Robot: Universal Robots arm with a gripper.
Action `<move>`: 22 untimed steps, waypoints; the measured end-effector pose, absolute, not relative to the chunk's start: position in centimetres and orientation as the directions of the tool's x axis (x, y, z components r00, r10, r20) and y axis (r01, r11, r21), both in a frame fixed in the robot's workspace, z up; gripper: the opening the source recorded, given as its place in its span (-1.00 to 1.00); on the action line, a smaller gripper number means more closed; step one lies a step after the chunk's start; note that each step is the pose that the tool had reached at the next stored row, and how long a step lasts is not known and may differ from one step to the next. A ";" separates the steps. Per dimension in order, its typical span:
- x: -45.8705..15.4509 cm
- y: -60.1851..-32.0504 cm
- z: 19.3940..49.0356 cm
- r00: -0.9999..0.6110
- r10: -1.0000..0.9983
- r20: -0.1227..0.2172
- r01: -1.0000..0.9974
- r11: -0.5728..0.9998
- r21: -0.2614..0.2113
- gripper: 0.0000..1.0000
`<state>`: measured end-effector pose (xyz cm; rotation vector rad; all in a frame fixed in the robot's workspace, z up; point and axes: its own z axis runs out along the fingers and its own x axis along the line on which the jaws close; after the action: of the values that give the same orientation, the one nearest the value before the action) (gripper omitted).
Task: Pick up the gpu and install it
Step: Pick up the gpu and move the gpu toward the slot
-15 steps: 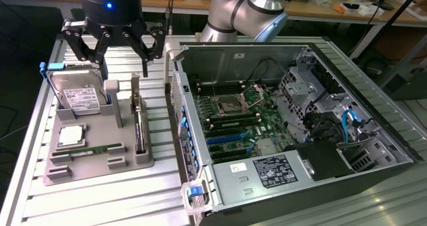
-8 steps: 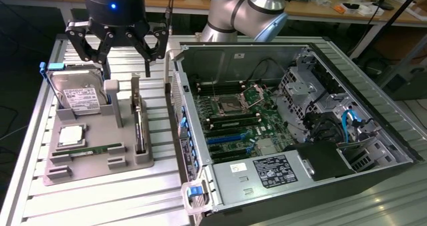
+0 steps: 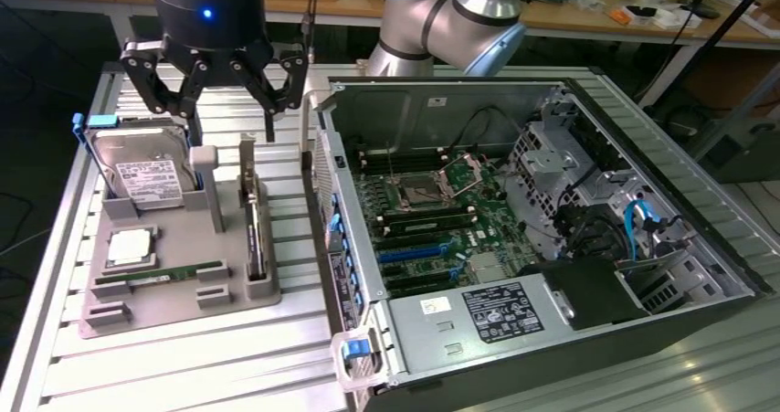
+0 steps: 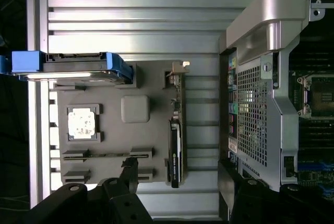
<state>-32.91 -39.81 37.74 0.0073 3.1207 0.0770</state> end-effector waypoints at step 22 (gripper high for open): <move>-32.9 -40.5 33.7 -1.000 0.005 -0.020 0.004 0.999 0.049 0.44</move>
<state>-32.91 -40.48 33.73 0.0073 3.1210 0.0768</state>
